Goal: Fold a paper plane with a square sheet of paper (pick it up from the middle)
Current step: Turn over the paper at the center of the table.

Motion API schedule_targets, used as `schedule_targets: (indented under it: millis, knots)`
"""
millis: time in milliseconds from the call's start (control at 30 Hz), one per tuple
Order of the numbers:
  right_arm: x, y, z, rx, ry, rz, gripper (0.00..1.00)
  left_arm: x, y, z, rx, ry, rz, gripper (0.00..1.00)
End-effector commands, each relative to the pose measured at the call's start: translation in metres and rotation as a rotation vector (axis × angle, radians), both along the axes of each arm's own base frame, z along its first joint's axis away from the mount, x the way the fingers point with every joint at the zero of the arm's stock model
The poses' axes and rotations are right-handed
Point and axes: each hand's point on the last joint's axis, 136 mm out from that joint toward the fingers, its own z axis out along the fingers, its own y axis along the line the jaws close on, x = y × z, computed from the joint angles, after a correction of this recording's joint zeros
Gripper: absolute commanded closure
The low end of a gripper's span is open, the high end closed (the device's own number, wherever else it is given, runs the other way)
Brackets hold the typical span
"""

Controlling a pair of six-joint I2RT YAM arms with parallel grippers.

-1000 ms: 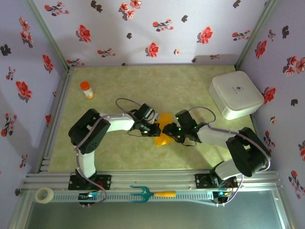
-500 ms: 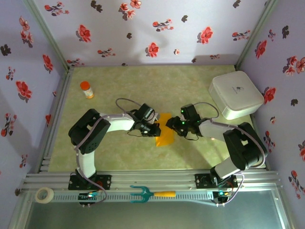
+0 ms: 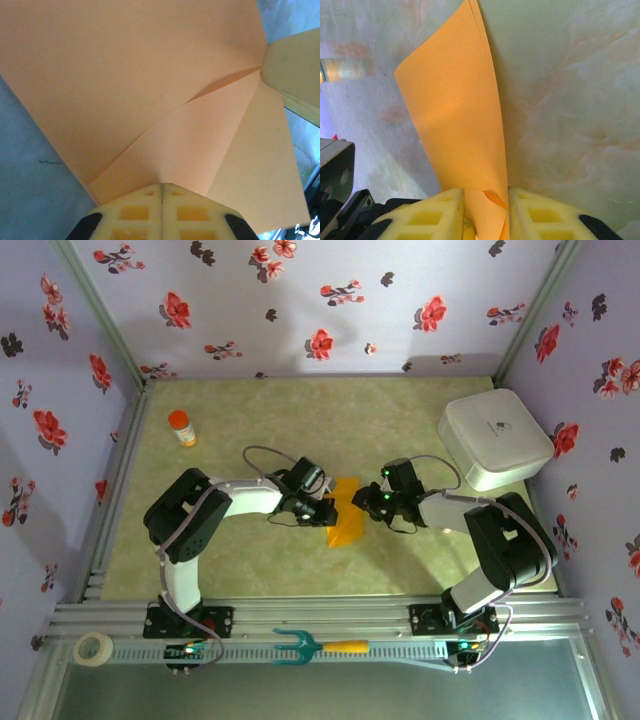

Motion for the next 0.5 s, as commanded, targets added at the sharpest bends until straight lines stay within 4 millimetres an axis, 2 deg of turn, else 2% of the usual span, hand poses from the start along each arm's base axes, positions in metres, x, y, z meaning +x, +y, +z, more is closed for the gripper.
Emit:
schedule_targets:
  millis: [0,133,233,300,467]
  knots:
    - [-0.001,-0.003,-0.007,-0.001,0.003,0.009,0.77,-0.003,0.001,0.003,0.004,-0.004,0.006,0.97]
    - [-0.001,-0.003,-0.006,0.004,0.006,0.014,0.86,-0.001,0.000,0.009,-0.007,-0.017,0.009,0.94]
    - [0.000,-0.003,0.000,0.004,-0.009,0.016,0.91,0.003,-0.002,0.020,-0.025,-0.048,0.017,0.88]
    - [0.002,-0.003,0.005,-0.001,-0.026,0.018,0.95,0.007,-0.002,0.033,-0.038,-0.082,0.027,0.81]
    - [0.009,-0.007,0.025,-0.049,-0.084,0.040,0.95,0.029,0.008,0.071,-0.048,-0.233,0.074,0.70]
